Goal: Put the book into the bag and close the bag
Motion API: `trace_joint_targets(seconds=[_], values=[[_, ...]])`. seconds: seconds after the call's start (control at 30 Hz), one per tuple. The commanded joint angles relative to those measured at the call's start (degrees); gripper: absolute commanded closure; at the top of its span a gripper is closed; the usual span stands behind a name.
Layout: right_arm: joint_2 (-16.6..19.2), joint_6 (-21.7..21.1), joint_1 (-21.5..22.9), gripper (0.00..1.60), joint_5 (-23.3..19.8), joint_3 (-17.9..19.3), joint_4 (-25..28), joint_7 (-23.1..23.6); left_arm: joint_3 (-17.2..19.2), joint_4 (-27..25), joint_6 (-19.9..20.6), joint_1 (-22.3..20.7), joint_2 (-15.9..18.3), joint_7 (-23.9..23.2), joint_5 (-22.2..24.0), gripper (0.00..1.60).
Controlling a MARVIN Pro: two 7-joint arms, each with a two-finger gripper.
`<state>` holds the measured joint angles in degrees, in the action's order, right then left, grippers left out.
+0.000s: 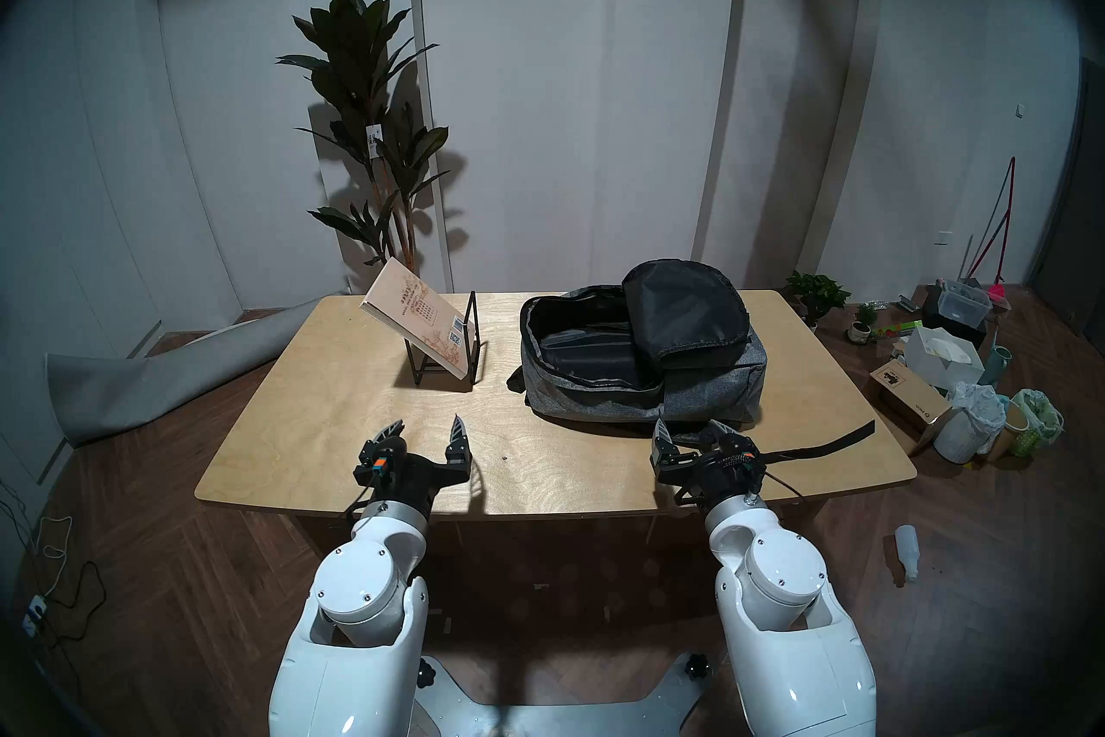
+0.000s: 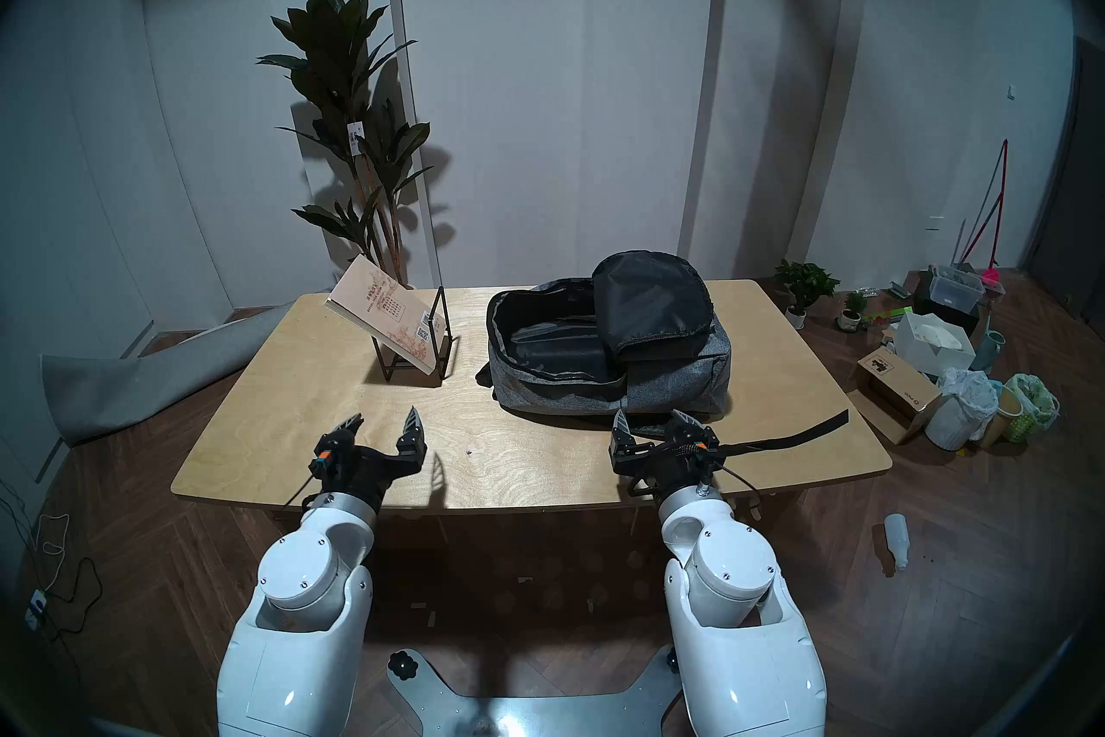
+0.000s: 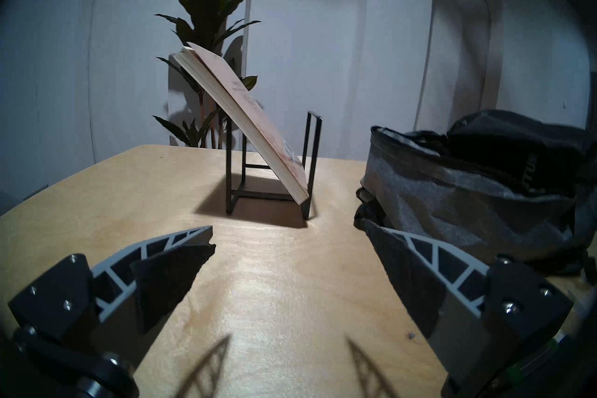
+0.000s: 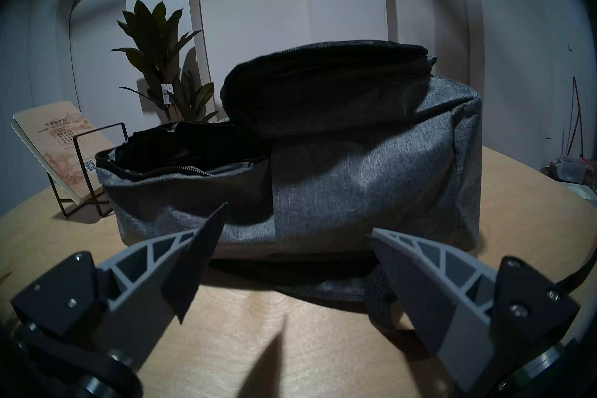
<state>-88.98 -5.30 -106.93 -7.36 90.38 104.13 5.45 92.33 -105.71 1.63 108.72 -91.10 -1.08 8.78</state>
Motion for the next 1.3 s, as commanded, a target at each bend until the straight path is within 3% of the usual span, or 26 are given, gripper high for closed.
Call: trace_joint_targets(seconds=[0.0, 0.3, 0.57, 0.8, 1.27], values=[[1.67, -2.83, 1.62, 0.00, -3.45, 1.44, 6.18, 3.75, 2.96, -6.99, 0.62, -0.42, -2.21, -0.68, 7.36, 0.00], [2.22, -7.27, 3.18, 0.00, -8.86, 3.69, 12.53, 7.80, 6.55, -11.12, 4.03, -1.39, -3.13, -1.04, 20.94, 0.00], [1.65, -10.53, 5.99, 0.00, -14.22, 5.98, 16.72, 9.40, 8.76, -9.03, 7.88, -6.88, -2.49, -1.25, 33.17, 0.00], [1.47, -13.22, 8.58, 0.00, -16.08, 7.17, 16.59, 8.76, 10.36, -6.33, 11.04, -11.57, -1.62, -0.59, 44.08, 0.00], [0.62, -17.65, 10.64, 0.00, -18.70, 9.14, 16.24, 7.94, 7.80, 2.94, 9.30, -19.02, 5.28, 3.84, 41.73, 0.00]])
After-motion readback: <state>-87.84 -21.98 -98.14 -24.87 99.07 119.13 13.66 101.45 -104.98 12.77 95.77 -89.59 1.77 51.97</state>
